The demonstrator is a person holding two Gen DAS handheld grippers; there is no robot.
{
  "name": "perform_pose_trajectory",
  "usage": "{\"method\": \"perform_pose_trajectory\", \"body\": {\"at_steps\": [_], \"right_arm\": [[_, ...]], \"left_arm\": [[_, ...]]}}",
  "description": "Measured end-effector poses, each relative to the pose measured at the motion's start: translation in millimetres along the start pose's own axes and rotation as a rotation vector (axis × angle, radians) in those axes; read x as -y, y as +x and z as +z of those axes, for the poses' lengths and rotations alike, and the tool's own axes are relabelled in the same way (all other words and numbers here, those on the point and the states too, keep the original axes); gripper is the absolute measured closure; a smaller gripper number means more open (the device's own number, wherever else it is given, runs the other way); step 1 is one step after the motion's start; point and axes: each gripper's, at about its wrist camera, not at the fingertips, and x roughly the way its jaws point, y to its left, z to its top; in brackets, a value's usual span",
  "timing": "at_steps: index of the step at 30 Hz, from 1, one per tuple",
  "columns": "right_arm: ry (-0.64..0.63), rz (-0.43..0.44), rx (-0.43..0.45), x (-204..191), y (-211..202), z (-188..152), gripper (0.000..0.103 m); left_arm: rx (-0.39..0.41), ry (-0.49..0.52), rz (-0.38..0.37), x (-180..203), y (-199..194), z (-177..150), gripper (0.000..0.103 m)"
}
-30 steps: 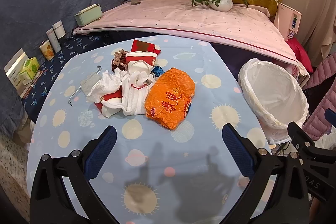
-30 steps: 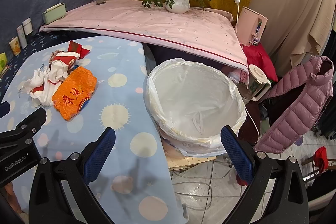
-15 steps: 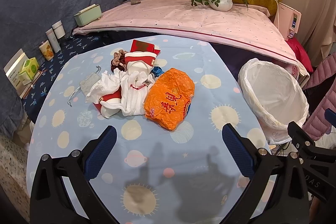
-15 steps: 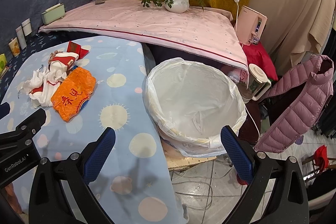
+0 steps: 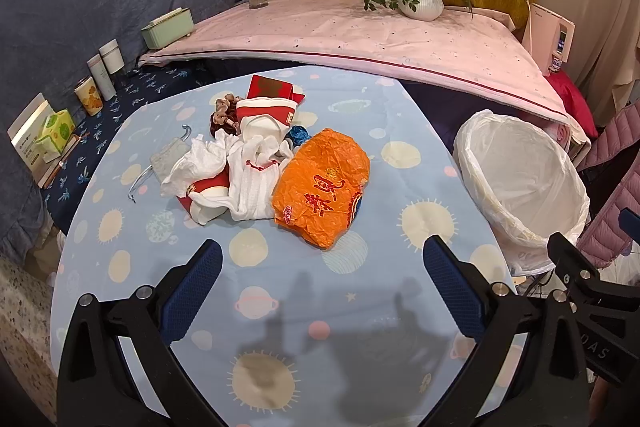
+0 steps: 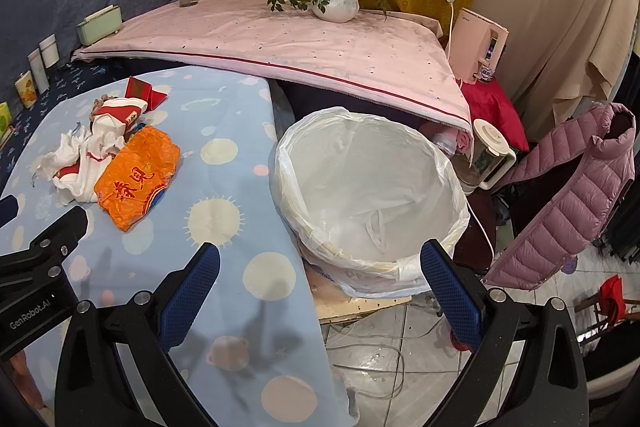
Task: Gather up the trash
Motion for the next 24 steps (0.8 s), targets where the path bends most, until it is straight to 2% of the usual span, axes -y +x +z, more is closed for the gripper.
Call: {"method": "perform_pose_trajectory", "body": {"at_steps": [24], "right_arm": [[-0.034, 0.024, 0.014, -9.4, -4.0, -2.6, 0.007]], "left_arm": [[-0.022, -0.027, 0.003, -4.4, 0.4, -6.3, 0.007]]}}
